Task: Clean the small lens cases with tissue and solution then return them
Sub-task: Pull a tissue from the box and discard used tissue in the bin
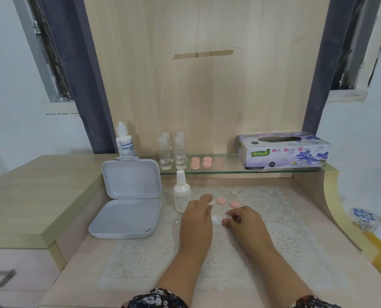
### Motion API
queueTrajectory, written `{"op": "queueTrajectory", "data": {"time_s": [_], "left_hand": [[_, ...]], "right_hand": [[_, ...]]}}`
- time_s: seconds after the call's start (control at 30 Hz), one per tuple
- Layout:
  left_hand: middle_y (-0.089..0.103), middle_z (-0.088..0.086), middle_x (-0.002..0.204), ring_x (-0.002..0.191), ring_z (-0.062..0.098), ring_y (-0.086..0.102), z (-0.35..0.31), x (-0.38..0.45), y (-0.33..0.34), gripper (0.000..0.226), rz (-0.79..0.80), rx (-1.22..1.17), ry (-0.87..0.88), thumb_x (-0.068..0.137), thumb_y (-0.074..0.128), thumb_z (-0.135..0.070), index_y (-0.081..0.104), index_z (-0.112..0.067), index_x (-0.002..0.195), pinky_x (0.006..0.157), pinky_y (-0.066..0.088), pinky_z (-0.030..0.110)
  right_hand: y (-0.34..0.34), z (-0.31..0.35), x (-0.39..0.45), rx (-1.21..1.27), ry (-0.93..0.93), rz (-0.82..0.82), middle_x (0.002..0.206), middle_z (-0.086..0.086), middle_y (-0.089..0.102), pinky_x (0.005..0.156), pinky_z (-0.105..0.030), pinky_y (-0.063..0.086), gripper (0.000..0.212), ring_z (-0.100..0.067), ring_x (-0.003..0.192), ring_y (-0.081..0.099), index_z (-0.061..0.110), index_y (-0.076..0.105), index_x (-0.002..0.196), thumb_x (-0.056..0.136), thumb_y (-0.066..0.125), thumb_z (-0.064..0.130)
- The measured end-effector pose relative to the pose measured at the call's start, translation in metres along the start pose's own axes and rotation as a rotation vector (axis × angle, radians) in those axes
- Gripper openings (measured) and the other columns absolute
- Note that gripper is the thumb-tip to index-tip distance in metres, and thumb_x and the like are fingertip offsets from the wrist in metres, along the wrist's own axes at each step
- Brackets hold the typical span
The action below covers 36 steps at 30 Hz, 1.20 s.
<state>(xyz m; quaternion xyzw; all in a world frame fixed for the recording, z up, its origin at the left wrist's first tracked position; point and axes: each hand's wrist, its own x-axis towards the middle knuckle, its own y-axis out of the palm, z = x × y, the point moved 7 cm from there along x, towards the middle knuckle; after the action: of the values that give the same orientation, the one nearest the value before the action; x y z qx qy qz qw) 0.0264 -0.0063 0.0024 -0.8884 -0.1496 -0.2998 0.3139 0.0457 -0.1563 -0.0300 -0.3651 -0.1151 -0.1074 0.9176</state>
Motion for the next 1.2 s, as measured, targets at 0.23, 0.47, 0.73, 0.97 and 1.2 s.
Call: {"op": "queueTrajectory", "data": {"time_s": [0.23, 0.47, 0.73, 0.97, 1.2], "left_hand": [[0.06, 0.002, 0.117, 0.11, 0.019, 0.047, 0.007, -0.005, 0.03, 0.026, 0.259, 0.236, 0.071, 0.095, 0.052, -0.017, 0.066, -0.008, 0.115, 0.094, 0.042, 0.03], [0.062, 0.003, 0.11, 0.107, 0.023, 0.046, 0.009, -0.003, 0.032, 0.025, 0.281, 0.28, 0.132, 0.091, 0.059, -0.015, 0.071, -0.014, 0.113, 0.086, 0.043, 0.033], [0.047, -0.001, 0.092, 0.101, 0.025, 0.047, 0.029, 0.013, 0.023, 0.015, 0.204, 0.036, -0.166, 0.093, 0.058, -0.019, 0.068, -0.007, 0.092, 0.082, 0.036, 0.028], [0.062, -0.001, 0.086, 0.083, 0.021, 0.051, 0.011, 0.005, 0.008, 0.028, 0.029, 0.16, 0.142, 0.075, 0.07, -0.003, 0.076, -0.018, 0.097, 0.066, 0.049, 0.032], [0.048, -0.005, 0.072, 0.064, 0.016, 0.041, -0.005, -0.009, 0.018, 0.016, 0.221, 0.404, 0.222, 0.064, 0.076, -0.02, 0.075, -0.029, 0.077, 0.054, 0.028, 0.023]], "right_hand": [[-0.002, 0.0, 0.0, -0.004, -0.006, -0.017, 0.095, 0.007, 0.057, 0.074, -0.021, 0.036, 0.014, -0.01, 0.092, 0.052, 0.019, 0.071, 0.096, 0.085, 0.067, 0.027], [-0.002, 0.001, 0.001, 0.002, -0.035, 0.019, 0.096, 0.005, 0.059, 0.078, -0.023, 0.042, 0.014, -0.01, 0.09, 0.054, 0.021, 0.072, 0.095, 0.083, 0.071, 0.029], [0.001, -0.002, 0.003, -0.033, -0.001, 0.014, 0.101, 0.007, 0.058, 0.082, -0.024, 0.041, 0.023, -0.011, 0.096, 0.053, 0.021, 0.072, 0.104, 0.083, 0.071, 0.03], [-0.002, 0.003, -0.002, 0.011, -0.004, 0.024, 0.094, 0.008, 0.058, 0.073, -0.022, 0.041, 0.01, -0.007, 0.088, 0.054, 0.025, 0.072, 0.092, 0.083, 0.068, 0.027], [-0.003, 0.002, -0.003, 0.037, 0.021, 0.01, 0.095, 0.006, 0.06, 0.082, -0.029, 0.046, 0.016, -0.011, 0.093, 0.054, 0.02, 0.074, 0.088, 0.087, 0.058, 0.018]]}}
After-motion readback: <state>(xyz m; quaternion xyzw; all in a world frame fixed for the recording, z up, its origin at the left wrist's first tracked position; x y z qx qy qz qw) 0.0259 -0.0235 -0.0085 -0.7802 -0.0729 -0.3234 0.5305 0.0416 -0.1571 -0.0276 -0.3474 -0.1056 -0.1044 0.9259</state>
